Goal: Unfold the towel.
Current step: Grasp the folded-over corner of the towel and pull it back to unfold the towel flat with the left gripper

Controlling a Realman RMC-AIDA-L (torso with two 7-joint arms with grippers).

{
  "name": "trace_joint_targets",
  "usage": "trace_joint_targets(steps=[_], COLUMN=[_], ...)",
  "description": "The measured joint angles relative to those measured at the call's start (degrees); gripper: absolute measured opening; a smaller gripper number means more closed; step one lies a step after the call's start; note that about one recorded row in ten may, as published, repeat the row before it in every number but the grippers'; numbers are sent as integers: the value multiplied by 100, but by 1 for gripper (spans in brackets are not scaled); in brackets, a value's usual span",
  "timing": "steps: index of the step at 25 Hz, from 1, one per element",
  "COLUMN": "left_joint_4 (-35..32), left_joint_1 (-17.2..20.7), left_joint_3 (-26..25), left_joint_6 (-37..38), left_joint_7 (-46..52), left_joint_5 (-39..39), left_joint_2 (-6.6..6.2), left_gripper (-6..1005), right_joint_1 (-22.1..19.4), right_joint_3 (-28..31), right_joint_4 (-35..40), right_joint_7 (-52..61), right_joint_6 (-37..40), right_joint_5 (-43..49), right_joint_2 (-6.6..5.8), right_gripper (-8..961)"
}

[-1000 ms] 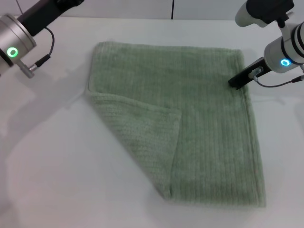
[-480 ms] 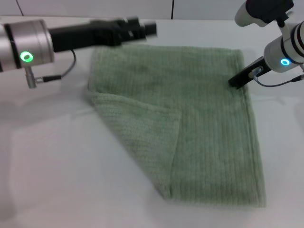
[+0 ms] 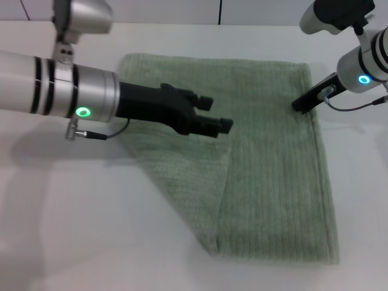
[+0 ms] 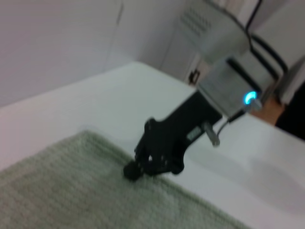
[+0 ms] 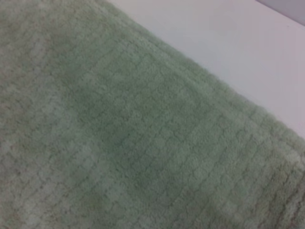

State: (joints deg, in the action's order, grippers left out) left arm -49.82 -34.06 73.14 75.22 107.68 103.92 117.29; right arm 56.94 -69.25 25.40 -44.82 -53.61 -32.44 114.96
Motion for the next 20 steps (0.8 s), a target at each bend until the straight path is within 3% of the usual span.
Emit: trace_joint_targets(steps=[2, 11, 15, 20], left_joint_4=[40, 308, 547, 682], left_joint_1=[-80, -174, -255, -254], left_joint_3=[36, 178, 413, 1104], left_joint_6=[-85, -564, -807, -1445], left_joint_7=[-51, -281, -426, -576], left_joint_5=[227, 160, 22, -293], left_joint_2=[73, 131, 138, 151], left_gripper=[739, 739, 739, 739], right_joint_1=[0, 7, 9, 10], right_joint_3=[0, 0, 0, -1], right_joint_4=[0, -8, -9, -9], right_joint_7=[0, 0, 0, 0], right_joint_6=[0, -3, -15, -10], right_joint_5=[0, -1, -5, -10], right_joint_2=[0, 0, 0, 3], right_gripper=[-1, -1, -1, -1])
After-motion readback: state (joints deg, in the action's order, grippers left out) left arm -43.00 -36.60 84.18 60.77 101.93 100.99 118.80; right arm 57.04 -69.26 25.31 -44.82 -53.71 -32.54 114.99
